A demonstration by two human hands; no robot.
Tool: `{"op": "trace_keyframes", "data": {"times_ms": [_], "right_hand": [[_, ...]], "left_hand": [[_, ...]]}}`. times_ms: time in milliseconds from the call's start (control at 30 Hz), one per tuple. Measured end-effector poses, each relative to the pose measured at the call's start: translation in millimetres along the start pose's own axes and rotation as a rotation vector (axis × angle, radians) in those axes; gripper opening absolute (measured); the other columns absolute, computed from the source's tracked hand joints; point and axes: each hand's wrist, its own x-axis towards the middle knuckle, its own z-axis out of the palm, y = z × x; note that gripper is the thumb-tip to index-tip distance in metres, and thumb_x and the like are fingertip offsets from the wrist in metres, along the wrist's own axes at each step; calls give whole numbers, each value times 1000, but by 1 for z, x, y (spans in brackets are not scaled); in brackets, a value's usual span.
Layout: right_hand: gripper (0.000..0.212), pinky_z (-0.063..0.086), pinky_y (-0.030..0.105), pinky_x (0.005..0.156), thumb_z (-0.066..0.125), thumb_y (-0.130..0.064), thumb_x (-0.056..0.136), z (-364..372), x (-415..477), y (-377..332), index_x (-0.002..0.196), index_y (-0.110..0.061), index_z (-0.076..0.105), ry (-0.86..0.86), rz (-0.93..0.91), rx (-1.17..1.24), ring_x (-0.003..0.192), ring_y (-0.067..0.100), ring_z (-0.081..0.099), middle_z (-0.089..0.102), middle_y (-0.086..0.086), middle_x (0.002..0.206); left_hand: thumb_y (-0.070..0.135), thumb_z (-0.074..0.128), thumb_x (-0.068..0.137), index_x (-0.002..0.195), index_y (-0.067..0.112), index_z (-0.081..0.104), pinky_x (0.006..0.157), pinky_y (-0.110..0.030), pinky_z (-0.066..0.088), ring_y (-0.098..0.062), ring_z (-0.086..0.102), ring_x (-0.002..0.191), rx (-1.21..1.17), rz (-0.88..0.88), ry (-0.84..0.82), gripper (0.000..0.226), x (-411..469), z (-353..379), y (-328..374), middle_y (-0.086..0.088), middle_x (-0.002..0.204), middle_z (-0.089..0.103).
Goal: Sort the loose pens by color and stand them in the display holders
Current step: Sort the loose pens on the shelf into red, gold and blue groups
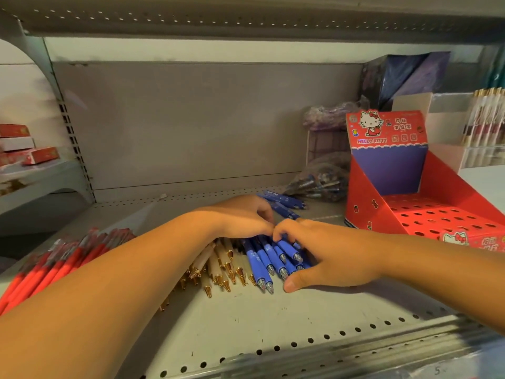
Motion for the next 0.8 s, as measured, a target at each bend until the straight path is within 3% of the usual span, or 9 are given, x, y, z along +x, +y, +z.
{"op": "trace_keyframes", "data": {"times_ms": [67, 200, 333, 433, 500, 567, 633, 733, 800], "right_hand": [[67, 40, 13, 64, 72, -68, 70, -1, 1, 1, 117, -43, 32, 23, 3, 50, 86, -4, 49, 49, -20, 101], [73, 49, 16, 78, 73, -73, 61, -20, -2, 3, 121, -45, 43, -25, 71, 208, 93, -8, 58, 54, -26, 112], [30, 52, 22, 72, 62, -55, 86, -49, 13, 13, 102, -30, 64, 45, 176, 232, 72, -4, 66, 71, -15, 87], [38, 48, 30, 72, 54, -47, 94, -59, 44, 25, 102, -12, 67, 33, 292, 112, 71, 13, 63, 68, 5, 84], [43, 44, 37, 71, 54, -41, 95, -57, 71, 32, 88, 0, 62, 23, 330, 44, 69, 30, 54, 57, 18, 77], [38, 33, 35, 63, 56, -39, 94, -50, 97, 39, 74, -7, 52, 4, 388, -52, 63, 27, 43, 46, 13, 69], [37, 34, 34, 64, 56, -45, 94, -44, 117, 46, 82, -10, 54, -47, 430, -125, 71, 24, 49, 55, 10, 80], [56, 45, 37, 87, 58, -56, 90, -36, 140, 60, 123, -10, 57, -101, 494, -162, 108, 29, 58, 60, 11, 122], [58, 47, 38, 91, 60, -57, 87, -32, 152, 67, 123, -11, 57, -128, 517, -196, 107, 28, 59, 60, 11, 123]], "left_hand": [[40, 66, 87, 87, 31, 69, 75, -26, 45, -6, 61, 86, -48, 18, 9, 9, -2, 0, -3, 14, 89, 67], [40, 66, 89, 91, 32, 75, 81, -25, 47, -1, 62, 86, -50, 29, -15, 12, -8, -5, -2, 20, 89, 69], [46, 63, 91, 94, 31, 75, 86, -28, 46, -3, 62, 90, -22, 5, 33, 19, -15, -18, -7, 17, 93, 70], [44, 56, 94, 101, 18, 72, 82, -29, 44, -12, 62, 91, 54, -79, 131, 31, -18, -25, -19, 5, 99, 69], [44, 54, 95, 106, 8, 69, 83, -33, 47, -22, 64, 92, 90, -149, 150, 41, -17, -25, -26, -9, 101, 69], [52, 53, 93, 110, 9, 68, 86, -35, 48, -25, 64, 98, 99, -206, 127, 49, -17, -19, -29, -13, 109, 69], [65, 52, 89, 117, 18, 65, 84, -34, 46, -21, 62, 102, 108, -243, 68, 56, -17, -13, -28, -4, 115, 67], [78, 50, 81, 129, 34, 54, 77, -24, 37, -11, 52, 102, 100, -259, -35, 65, -17, -3, -22, 9, 126, 60], [80, 49, 80, 137, 37, 47, 72, -22, 34, -10, 49, 101, 71, -250, -66, 72, -16, 0, -21, 8, 137, 56]]}}
